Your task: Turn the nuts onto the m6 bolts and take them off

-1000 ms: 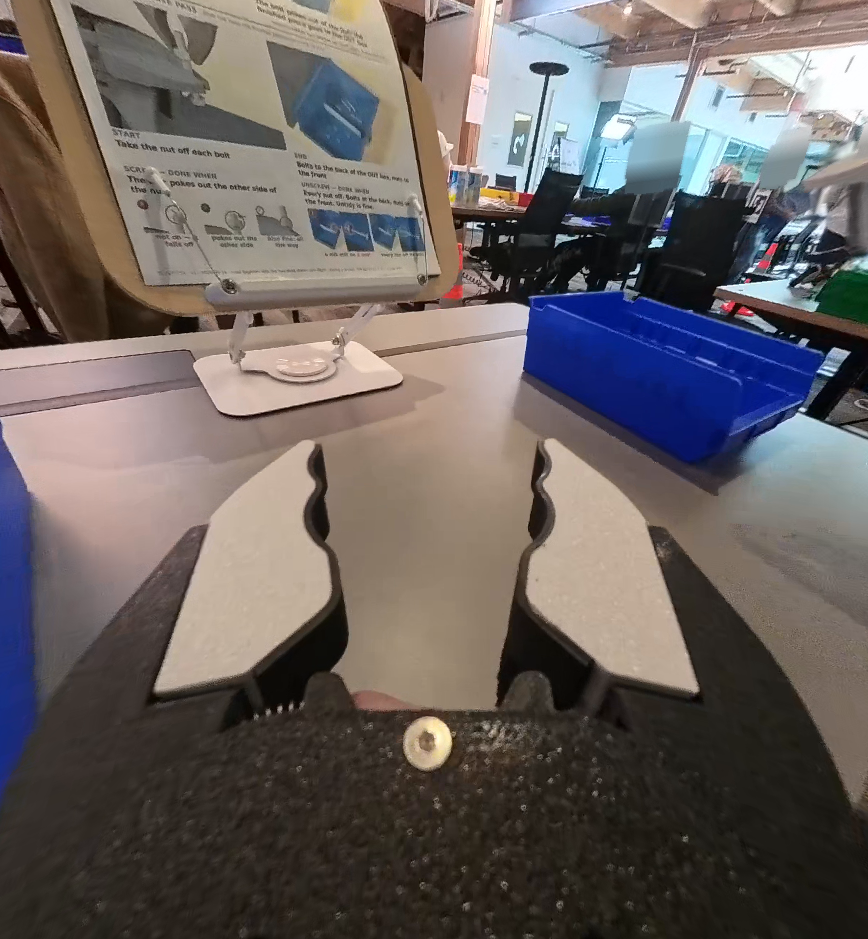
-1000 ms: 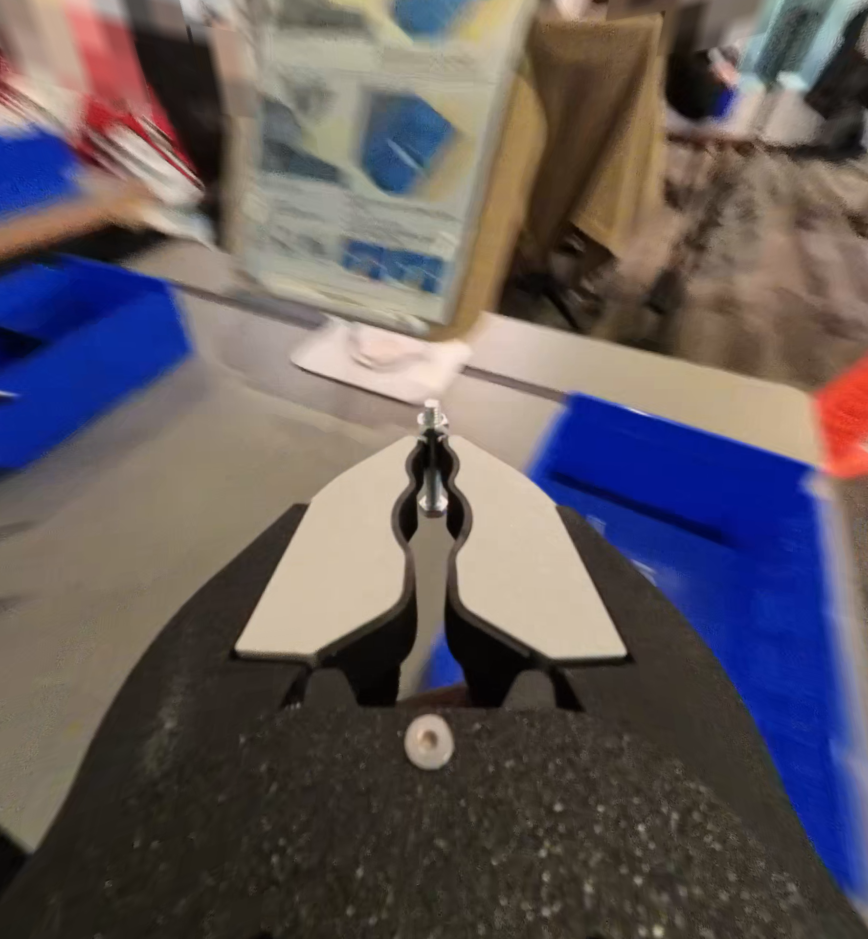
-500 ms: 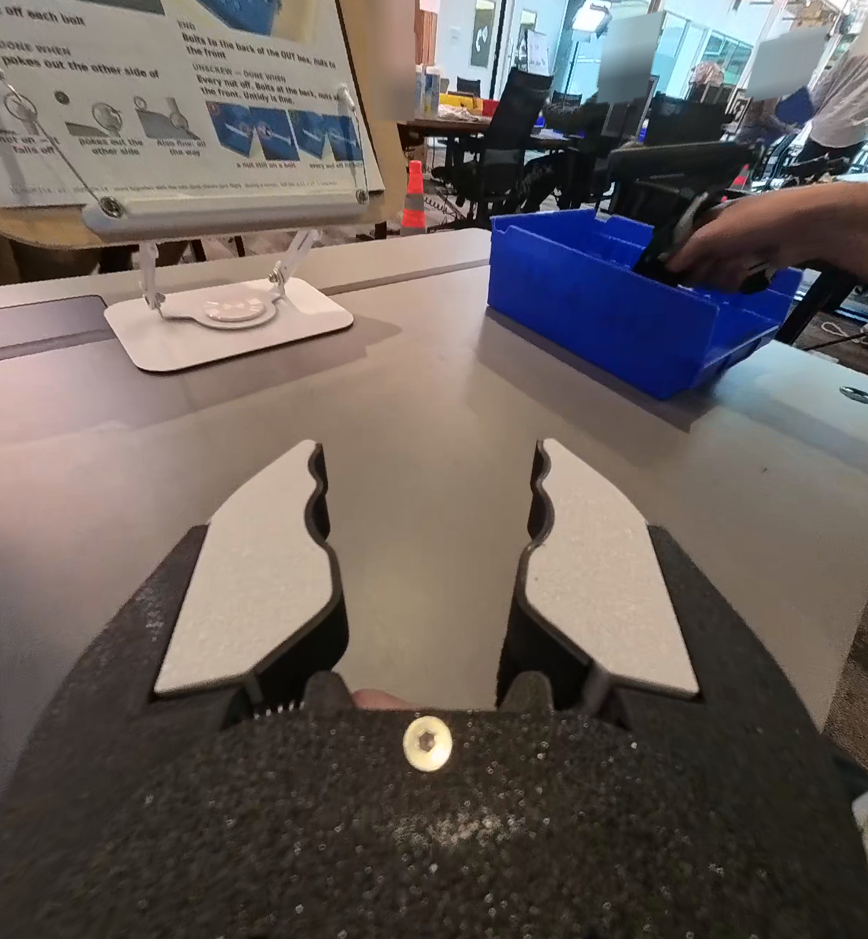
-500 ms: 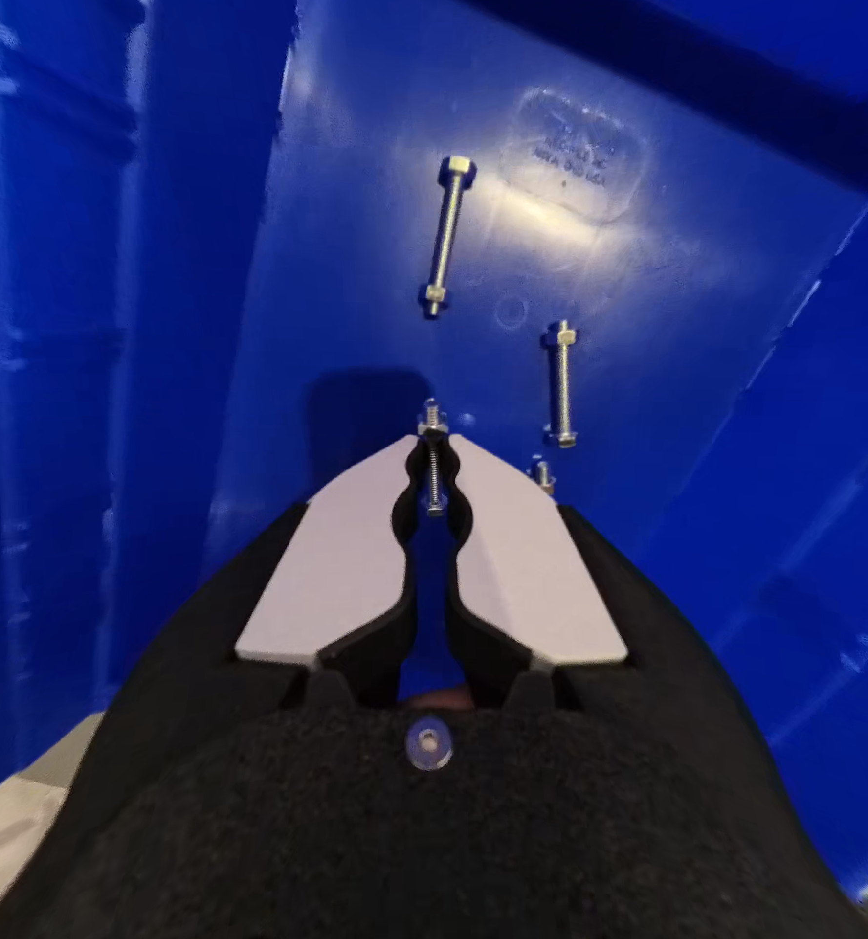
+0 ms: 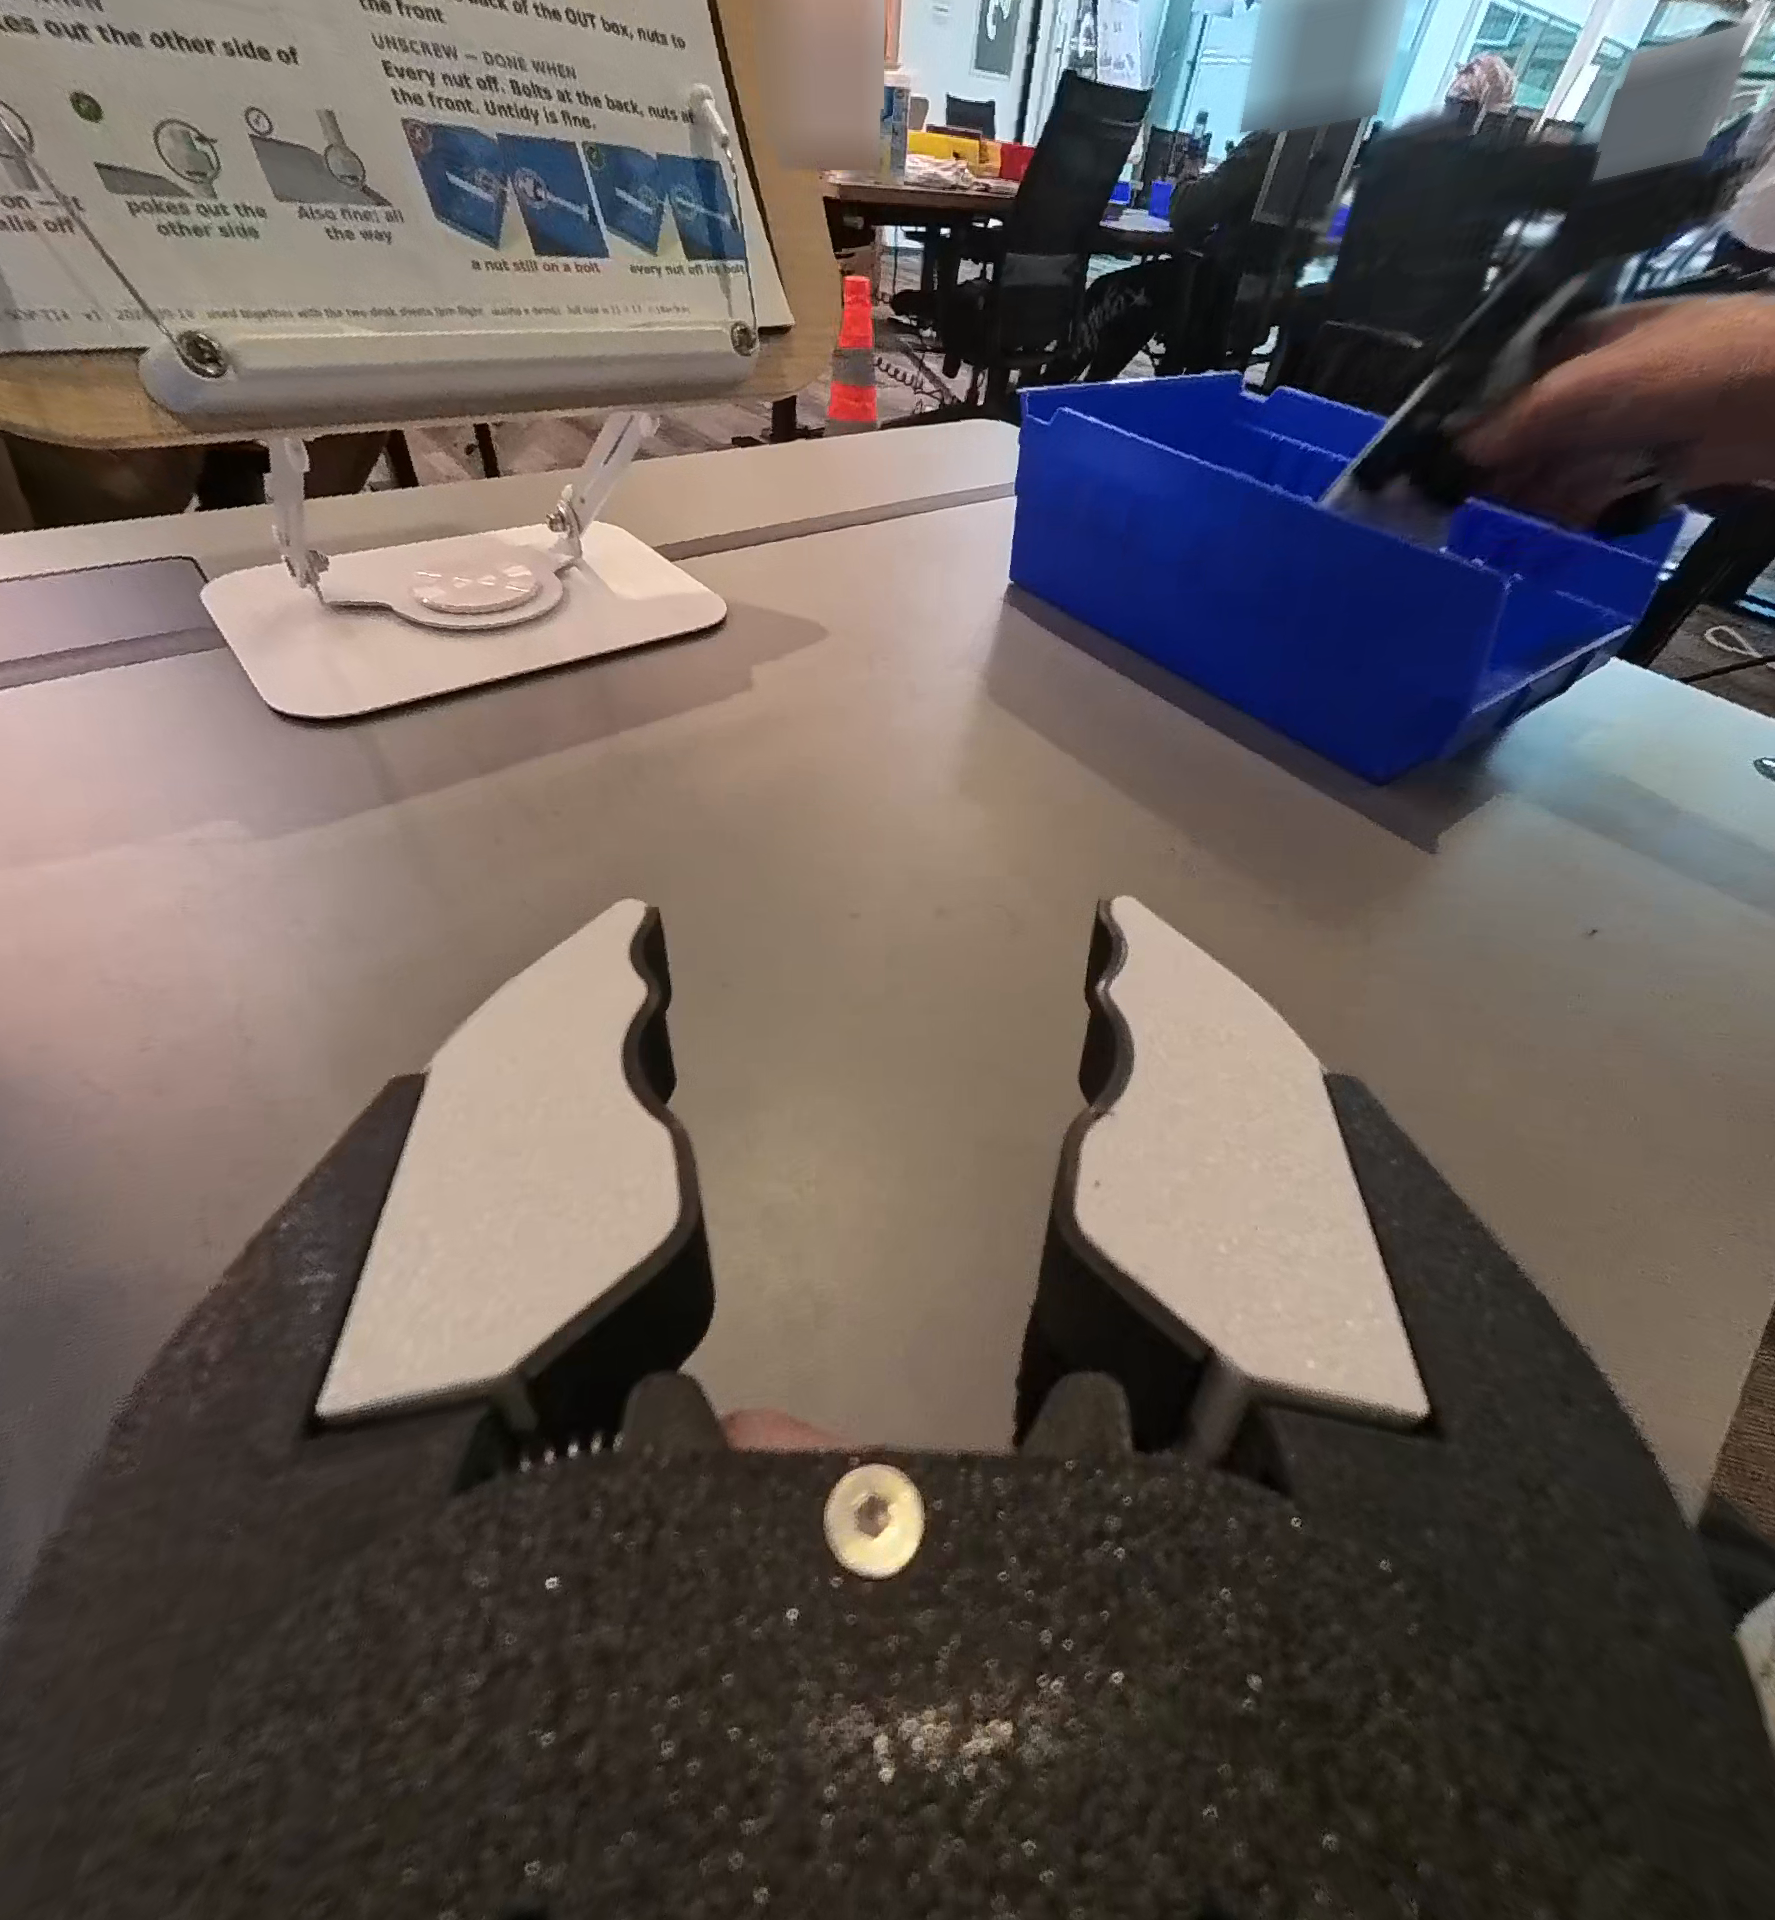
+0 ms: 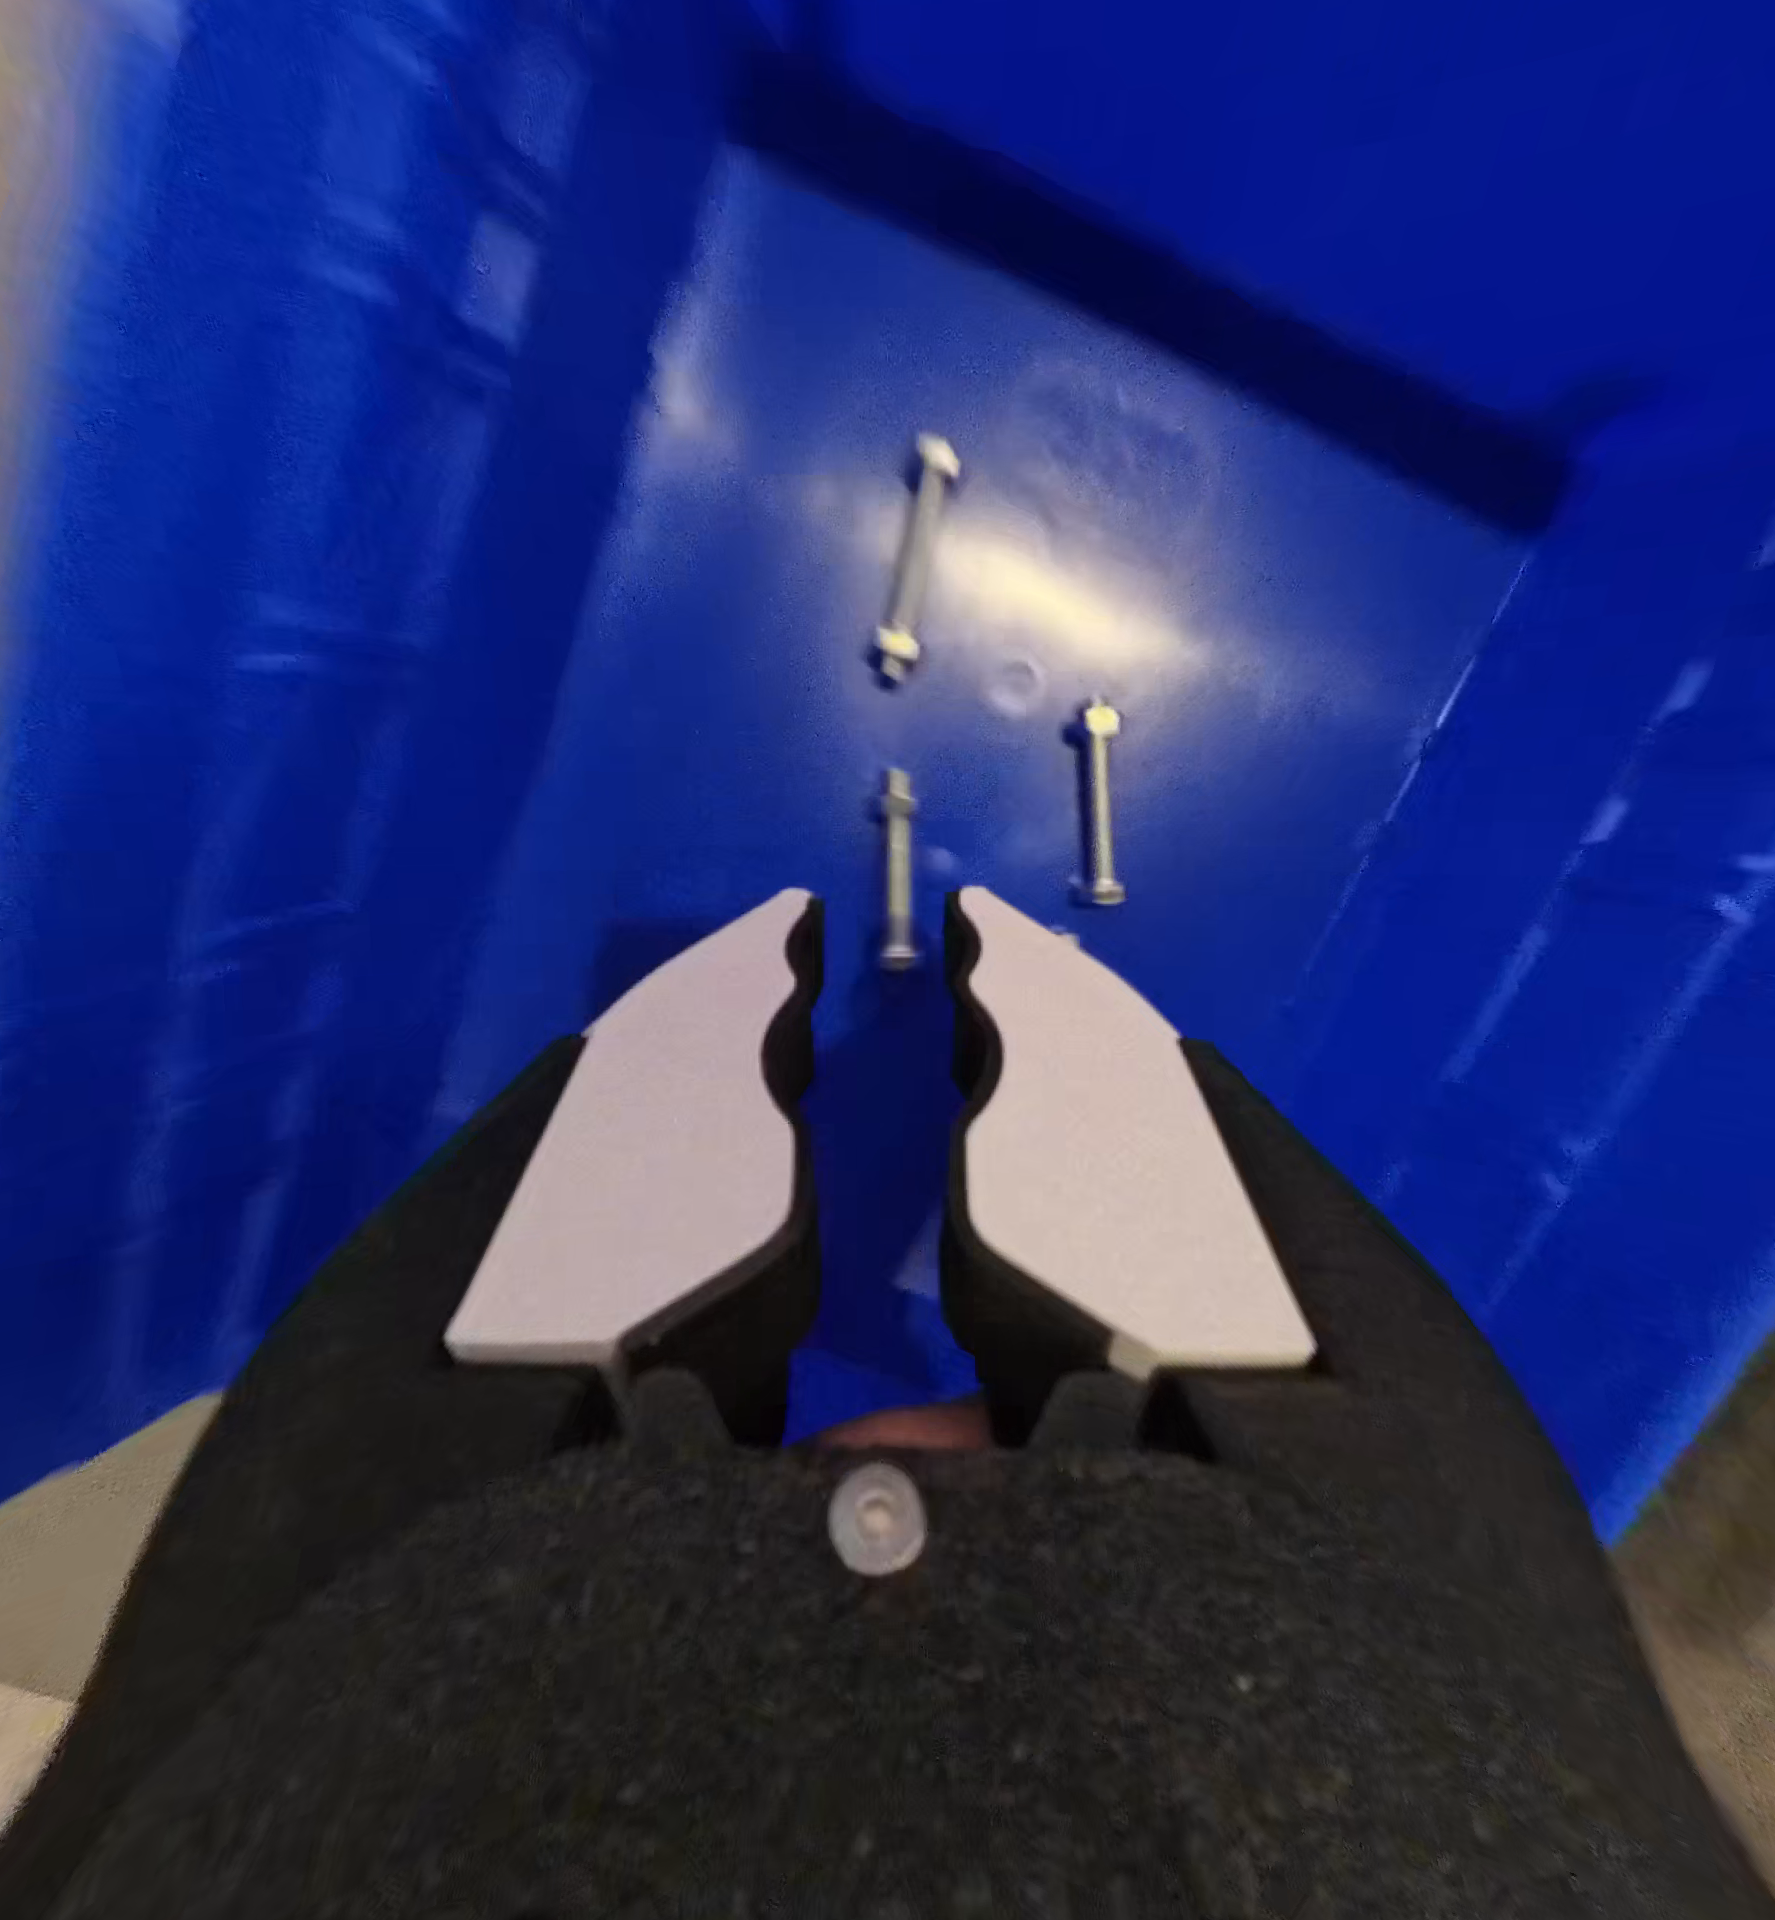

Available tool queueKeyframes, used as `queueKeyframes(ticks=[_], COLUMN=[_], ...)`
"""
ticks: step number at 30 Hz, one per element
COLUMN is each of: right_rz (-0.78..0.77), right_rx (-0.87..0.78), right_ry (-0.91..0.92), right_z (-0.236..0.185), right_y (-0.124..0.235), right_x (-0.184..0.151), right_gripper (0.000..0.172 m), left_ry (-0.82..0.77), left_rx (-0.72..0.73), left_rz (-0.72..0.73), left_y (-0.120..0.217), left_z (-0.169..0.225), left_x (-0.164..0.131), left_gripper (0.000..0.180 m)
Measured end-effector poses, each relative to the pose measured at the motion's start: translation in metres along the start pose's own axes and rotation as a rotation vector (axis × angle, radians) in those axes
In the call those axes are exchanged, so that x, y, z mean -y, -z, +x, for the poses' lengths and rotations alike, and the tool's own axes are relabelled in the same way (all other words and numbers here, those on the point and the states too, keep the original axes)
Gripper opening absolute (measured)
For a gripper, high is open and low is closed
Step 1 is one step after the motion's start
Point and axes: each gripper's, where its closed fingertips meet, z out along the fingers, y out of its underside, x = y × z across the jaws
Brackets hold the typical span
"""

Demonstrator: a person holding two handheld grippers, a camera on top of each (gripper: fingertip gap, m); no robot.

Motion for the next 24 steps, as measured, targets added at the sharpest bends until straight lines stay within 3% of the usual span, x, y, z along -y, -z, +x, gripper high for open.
queueKeyframes(ticks=[1, 4, 6, 9, 13, 17, 20, 22, 24], right_rz=[0.128, 0.571, 0.781, 0.849, 0.871, 0.892, 0.941, 0.984, 1.067], right_rx=[0.022, 0.067, 0.171, 0.350, 0.397, 0.357, 0.239, 0.058, -0.199], right_ry=[0.010, 0.050, 0.058, 0.087, 0.069, 0.004, -0.028, -0.074, -0.191], right_z=[-0.015, -0.083, -0.146, -0.235, -0.279, -0.270, -0.242, -0.192, -0.110], right_y=[0.022, 0.100, 0.130, 0.122, 0.094, 0.086, 0.089, 0.099, 0.126], right_x=[0.008, 0.013, -0.009, -0.055, -0.089, -0.099, -0.101, -0.100, -0.104], right_gripper=[0.023, 0.032, 0.034, 0.034, 0.034, 0.033, 0.033, 0.033, 0.032], left_ry=[-0.009, -0.024, -0.018, 0.000, 0.003, 0.011, 0.014, 0.013, 0.011], left_rx=[0.012, 0.042, 0.053, 0.059, 0.072, 0.089, 0.098, 0.094, 0.088], left_rz=[0.003, 0.012, 0.014, 0.009, 0.001, 0.006, 0.002, -0.005, -0.017], left_y=[0.001, 0.003, 0.004, 0.004, 0.005, 0.006, 0.006, 0.005, 0.004], left_z=[-0.002, -0.008, -0.012, -0.015, -0.017, -0.018, -0.017, -0.015, -0.013], left_x=[0.001, 0.002, 0.002, -0.001, -0.006, -0.006, -0.007, -0.009, -0.012], left_gripper=[0.076, 0.076, 0.076, 0.075, 0.075, 0.074, 0.073, 0.073, 0.073])
